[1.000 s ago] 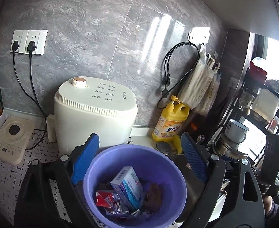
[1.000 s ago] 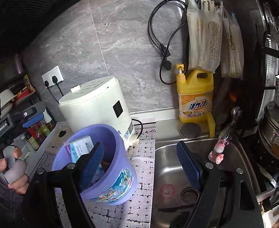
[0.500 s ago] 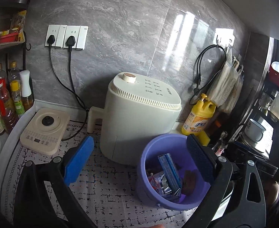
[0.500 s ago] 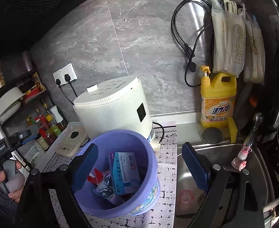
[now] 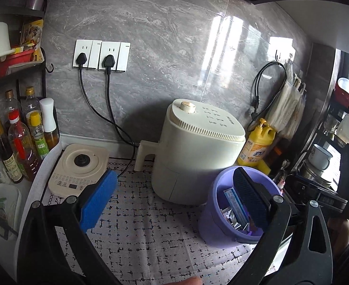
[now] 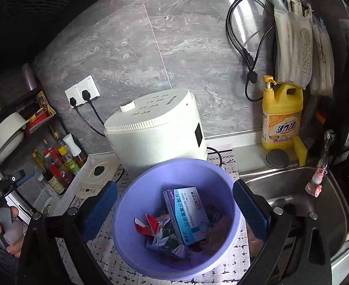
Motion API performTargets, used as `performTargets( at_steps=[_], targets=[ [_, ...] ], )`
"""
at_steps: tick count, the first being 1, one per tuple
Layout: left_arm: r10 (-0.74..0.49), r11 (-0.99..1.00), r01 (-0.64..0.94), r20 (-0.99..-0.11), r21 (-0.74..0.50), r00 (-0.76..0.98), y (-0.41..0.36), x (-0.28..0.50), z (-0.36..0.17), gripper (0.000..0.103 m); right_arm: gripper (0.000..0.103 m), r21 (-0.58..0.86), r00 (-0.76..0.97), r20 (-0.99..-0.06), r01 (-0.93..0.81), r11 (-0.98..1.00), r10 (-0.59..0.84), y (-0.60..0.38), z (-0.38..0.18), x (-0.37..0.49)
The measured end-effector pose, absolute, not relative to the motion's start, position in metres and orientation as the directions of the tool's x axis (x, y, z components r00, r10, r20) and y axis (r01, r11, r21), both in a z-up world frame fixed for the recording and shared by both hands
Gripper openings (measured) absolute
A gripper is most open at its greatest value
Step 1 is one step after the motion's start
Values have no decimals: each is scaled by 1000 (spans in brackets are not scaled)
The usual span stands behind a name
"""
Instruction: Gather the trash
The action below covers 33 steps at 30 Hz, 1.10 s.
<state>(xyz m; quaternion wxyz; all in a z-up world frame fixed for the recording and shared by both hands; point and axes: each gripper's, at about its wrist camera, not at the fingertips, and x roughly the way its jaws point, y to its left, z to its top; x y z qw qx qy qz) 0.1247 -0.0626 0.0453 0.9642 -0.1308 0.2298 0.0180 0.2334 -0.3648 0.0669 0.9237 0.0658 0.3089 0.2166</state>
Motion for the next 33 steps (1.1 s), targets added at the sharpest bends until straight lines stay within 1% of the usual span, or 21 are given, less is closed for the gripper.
performTargets(
  at_steps=[6,18,21,28,33],
  targets=[
    [-72,966,-50,-450,-253,890,-38,118,48,97,95,246,728,-548,-330,911,412,-343,71,217],
    [-109,973,2,-454,-230,884,14,93,52,97,95,237,745,-555,-285,929,370,-288,69,190],
    [-117,974,13,-456,-224,882,27,87,54,97,95,233,750,-548,-287,929,369,-273,69,181],
    [-127,978,39,-435,-204,892,53,73,61,97,95,241,774,-518,-277,930,365,-248,73,160],
    [-124,979,43,-411,-200,903,64,67,60,97,95,220,792,-502,-270,937,346,-234,77,146]
  ],
)
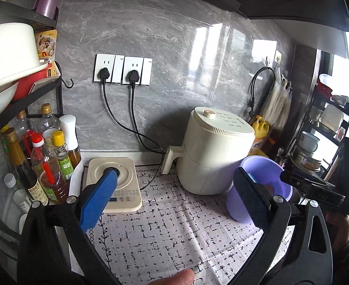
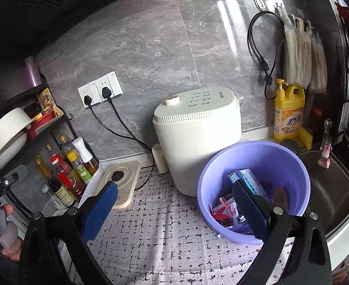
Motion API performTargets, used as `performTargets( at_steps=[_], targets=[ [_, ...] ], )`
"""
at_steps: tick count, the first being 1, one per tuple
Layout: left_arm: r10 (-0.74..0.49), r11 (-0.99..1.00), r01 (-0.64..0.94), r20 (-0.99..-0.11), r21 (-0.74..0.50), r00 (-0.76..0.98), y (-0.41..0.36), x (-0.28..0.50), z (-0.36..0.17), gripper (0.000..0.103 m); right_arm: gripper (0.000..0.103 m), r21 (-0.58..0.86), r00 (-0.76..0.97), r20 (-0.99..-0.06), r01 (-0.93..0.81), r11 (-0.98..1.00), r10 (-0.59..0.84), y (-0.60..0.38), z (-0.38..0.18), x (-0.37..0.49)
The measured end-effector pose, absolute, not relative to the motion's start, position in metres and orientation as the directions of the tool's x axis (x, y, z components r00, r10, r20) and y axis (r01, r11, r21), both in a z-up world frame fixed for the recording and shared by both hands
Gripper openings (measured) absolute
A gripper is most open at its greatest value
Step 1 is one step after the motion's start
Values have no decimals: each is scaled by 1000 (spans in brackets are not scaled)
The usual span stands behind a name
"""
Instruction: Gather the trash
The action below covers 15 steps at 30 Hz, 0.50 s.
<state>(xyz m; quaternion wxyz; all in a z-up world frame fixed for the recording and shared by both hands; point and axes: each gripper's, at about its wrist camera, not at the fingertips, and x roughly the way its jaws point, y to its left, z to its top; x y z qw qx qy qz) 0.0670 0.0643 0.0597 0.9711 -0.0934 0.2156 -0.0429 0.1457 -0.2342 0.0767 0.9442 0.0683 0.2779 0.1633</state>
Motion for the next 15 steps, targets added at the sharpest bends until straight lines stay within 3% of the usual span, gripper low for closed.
performTargets(
  at_steps=[15],
  targets=[
    [-119,979,36,-416,-203,902,71,58,58,97,95,189,794,-515,-262,946,323,-223,84,135]
  ],
)
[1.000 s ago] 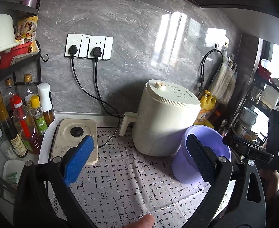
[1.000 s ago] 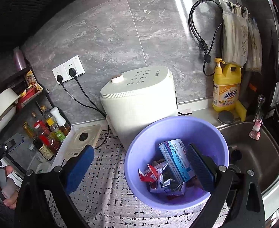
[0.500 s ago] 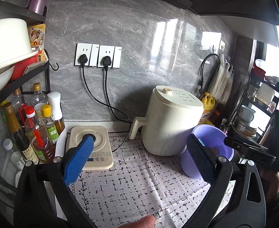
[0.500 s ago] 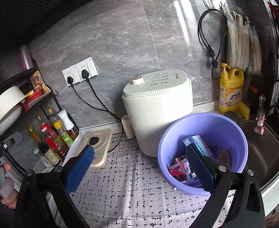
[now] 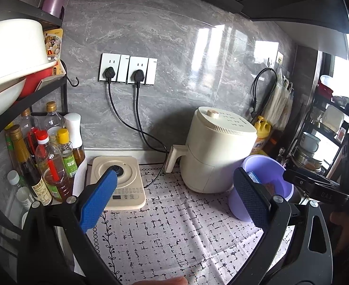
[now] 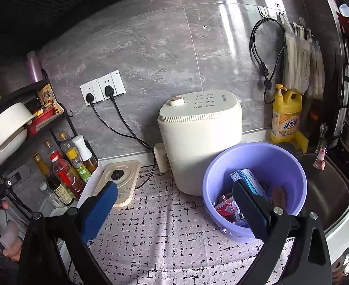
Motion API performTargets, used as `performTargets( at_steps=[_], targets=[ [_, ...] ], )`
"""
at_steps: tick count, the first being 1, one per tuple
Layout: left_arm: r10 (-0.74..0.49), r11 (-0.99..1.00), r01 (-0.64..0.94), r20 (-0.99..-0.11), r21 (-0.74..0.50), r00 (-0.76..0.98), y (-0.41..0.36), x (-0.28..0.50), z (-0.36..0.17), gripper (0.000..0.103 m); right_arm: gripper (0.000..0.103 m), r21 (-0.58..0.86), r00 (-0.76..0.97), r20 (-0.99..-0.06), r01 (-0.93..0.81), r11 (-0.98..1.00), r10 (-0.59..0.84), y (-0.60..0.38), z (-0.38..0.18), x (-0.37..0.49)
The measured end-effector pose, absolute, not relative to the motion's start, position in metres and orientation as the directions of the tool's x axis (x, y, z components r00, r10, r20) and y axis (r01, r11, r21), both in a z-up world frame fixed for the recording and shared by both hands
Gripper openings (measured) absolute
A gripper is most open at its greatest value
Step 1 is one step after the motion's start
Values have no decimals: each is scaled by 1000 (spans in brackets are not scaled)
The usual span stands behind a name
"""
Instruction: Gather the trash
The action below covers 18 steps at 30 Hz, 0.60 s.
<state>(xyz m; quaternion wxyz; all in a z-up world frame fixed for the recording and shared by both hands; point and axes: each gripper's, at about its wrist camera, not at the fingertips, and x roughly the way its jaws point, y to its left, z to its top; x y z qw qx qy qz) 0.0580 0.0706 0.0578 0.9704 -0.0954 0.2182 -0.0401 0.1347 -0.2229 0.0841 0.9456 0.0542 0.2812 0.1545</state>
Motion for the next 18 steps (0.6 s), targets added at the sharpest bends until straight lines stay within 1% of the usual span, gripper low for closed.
performTargets(
  at_steps=[6,10,14,18],
  targets=[
    [-120,982,47,-413,-183,903,68,57,57,97,95,182,804,-504,-259,949,316,-226,84,131],
    [-132,977,46,-418,-209,899,66,62,56,97,95,175,803,-510,-256,951,310,-231,86,127],
    [-128,982,55,-420,-183,899,59,59,55,97,95,180,808,-507,-243,953,302,-235,87,128],
    [-126,980,45,-426,-195,896,60,57,53,97,95,175,803,-509,-255,951,309,-231,85,127]
  ],
)
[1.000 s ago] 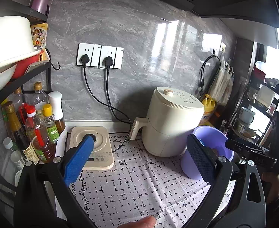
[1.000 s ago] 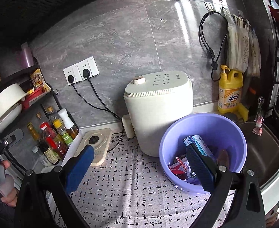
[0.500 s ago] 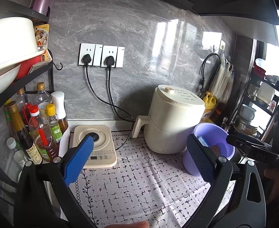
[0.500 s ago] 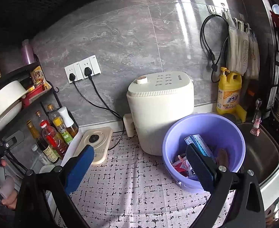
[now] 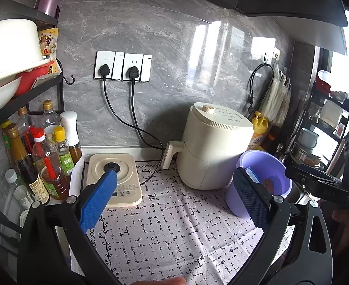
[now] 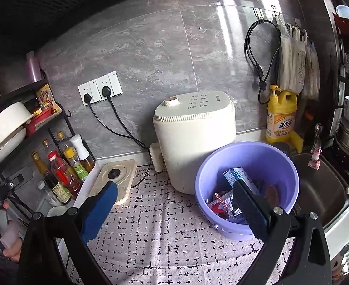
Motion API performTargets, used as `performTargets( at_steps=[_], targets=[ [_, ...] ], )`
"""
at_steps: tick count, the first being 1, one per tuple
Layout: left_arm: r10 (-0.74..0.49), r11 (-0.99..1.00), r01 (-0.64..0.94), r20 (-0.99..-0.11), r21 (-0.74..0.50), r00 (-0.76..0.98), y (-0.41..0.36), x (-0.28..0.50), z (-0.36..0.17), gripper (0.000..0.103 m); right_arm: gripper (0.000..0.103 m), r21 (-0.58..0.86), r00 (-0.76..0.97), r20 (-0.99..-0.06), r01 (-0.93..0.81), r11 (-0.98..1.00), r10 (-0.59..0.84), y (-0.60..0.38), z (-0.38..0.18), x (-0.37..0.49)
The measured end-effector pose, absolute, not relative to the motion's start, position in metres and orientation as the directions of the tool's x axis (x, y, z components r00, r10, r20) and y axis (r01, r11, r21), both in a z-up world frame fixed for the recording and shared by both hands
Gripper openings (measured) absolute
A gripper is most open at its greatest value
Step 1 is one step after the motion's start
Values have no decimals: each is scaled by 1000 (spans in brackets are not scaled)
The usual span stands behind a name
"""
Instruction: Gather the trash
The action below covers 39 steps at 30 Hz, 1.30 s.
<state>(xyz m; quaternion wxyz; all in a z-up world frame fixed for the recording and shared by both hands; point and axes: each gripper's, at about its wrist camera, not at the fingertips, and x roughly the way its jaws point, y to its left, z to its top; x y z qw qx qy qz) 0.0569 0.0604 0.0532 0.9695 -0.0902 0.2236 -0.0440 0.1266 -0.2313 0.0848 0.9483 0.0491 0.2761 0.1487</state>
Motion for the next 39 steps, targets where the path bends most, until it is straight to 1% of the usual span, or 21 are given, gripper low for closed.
performTargets(
  at_steps=[10,39],
  targets=[
    [-105,983,28,-427,-183,898,65,51,55,97,95,195,799,-510,-253,948,318,-231,79,124],
    [-114,983,39,-427,-180,897,67,53,57,97,95,192,804,-508,-245,950,310,-227,83,125]
  ],
)
